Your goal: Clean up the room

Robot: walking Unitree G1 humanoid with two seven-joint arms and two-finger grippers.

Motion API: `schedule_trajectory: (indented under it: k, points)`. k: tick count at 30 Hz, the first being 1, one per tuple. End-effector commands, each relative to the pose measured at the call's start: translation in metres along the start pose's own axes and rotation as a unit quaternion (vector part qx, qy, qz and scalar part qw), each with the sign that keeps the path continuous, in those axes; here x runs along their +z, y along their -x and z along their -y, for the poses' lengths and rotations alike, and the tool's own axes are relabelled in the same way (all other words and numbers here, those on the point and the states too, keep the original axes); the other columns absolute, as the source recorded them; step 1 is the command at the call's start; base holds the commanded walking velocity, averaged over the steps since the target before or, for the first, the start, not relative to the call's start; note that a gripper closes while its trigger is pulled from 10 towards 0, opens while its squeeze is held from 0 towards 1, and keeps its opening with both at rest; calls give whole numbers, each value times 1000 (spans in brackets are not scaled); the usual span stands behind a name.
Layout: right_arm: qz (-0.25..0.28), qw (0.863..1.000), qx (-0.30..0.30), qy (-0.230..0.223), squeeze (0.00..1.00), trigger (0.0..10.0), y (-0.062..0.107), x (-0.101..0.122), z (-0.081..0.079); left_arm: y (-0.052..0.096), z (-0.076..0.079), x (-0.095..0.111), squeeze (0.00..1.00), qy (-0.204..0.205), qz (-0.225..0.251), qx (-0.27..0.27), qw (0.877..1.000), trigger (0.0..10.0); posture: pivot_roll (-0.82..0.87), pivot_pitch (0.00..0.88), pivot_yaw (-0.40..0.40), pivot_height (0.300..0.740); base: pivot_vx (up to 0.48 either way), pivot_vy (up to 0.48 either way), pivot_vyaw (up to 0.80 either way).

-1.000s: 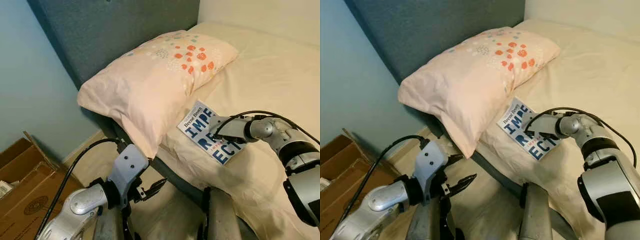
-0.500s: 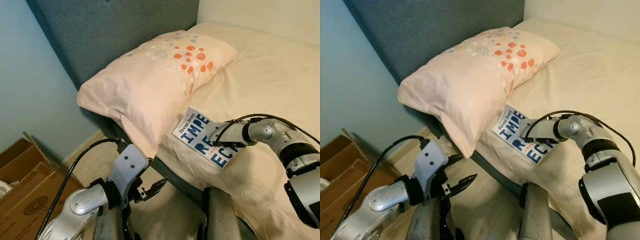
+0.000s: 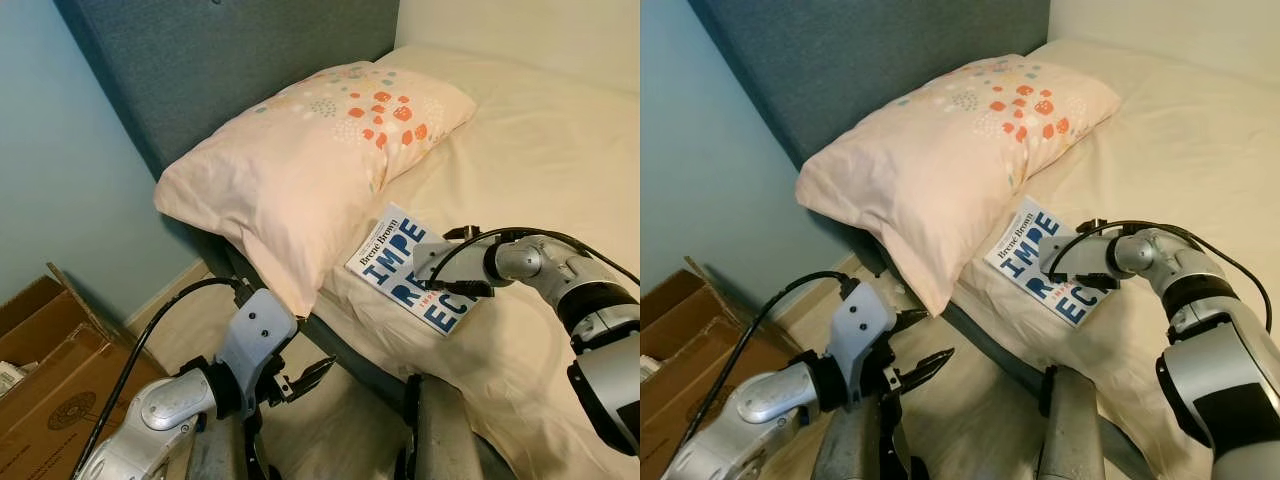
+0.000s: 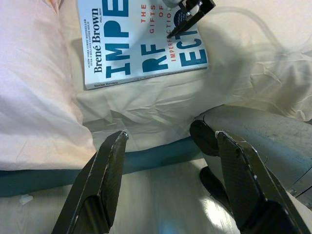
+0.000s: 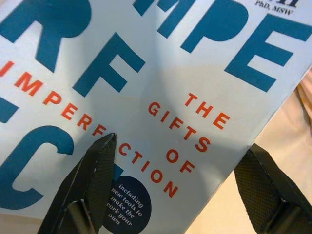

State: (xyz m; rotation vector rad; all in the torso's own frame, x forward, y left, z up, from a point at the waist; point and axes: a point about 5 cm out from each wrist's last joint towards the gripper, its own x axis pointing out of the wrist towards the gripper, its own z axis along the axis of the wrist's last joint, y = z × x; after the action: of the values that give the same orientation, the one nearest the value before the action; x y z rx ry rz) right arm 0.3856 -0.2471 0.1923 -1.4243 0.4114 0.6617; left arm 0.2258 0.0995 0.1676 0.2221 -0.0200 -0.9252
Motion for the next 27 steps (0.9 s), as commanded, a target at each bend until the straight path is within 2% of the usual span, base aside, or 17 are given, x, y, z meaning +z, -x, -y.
schedule_trajectory:
  k: [1,4,9,13,14,18,19,21,23,24,25,27]
  points:
    - [-10,999,36,-25,0,10000,-3,-6,-13,1,2,-6,0,10,-9,-4,1000,10000,128,330,78,531,0,0,0]
    - [-1,999,32,-28,0,10000,-1,-3,-6,0,2,-5,0,9,-7,-6,1000,10000,128,330,78,531,0,0,0]
    - [-1,999,29,-26,0,10000,1,-3,-3,0,1,-5,0,9,-7,-6,1000,10000,128,330,78,531,0,0,0]
    - [-10,1000,4,-13,0,10000,5,-2,9,-1,1,-5,0,8,-6,-6,1000,10000,122,318,80,531,0,0,0]
    - [-17,1000,-14,-2,0,10000,8,-1,18,-1,1,-5,0,8,-5,-6,1000,10000,122,318,80,531,0,0,0]
    - [-17,1000,-25,-1,0,10000,10,0,23,-1,0,-5,0,8,-5,-6,1000,10000,122,314,80,531,0,0,0]
    - [-16,999,-51,-5,0,10000,13,3,32,-1,0,-5,0,7,-4,-5,1000,10000,122,306,80,531,0,0,0]
    - [-15,998,-60,-7,0,10000,14,4,35,-1,0,-5,0,7,-4,-5,1000,10000,122,306,80,531,0,0,0]
    - [-5,996,-82,-32,0,10000,18,6,44,-2,-1,-5,0,6,-3,-5,1000,10000,121,298,75,531,0,0,0]
    - [10,993,-96,-61,0,10000,21,7,50,-2,-2,-4,0,6,-2,-4,1000,10000,117,286,71,531,0,0,0]
    - [10,993,-96,-61,0,10000,21,7,50,-2,-2,-4,0,6,-2,-4,1000,10000,117,286,71,531,0,0,0]
    - [47,985,-117,-120,0,10000,27,11,61,-1,-5,-3,0,8,3,0,1000,10000,104,265,56,531,0,0,0]
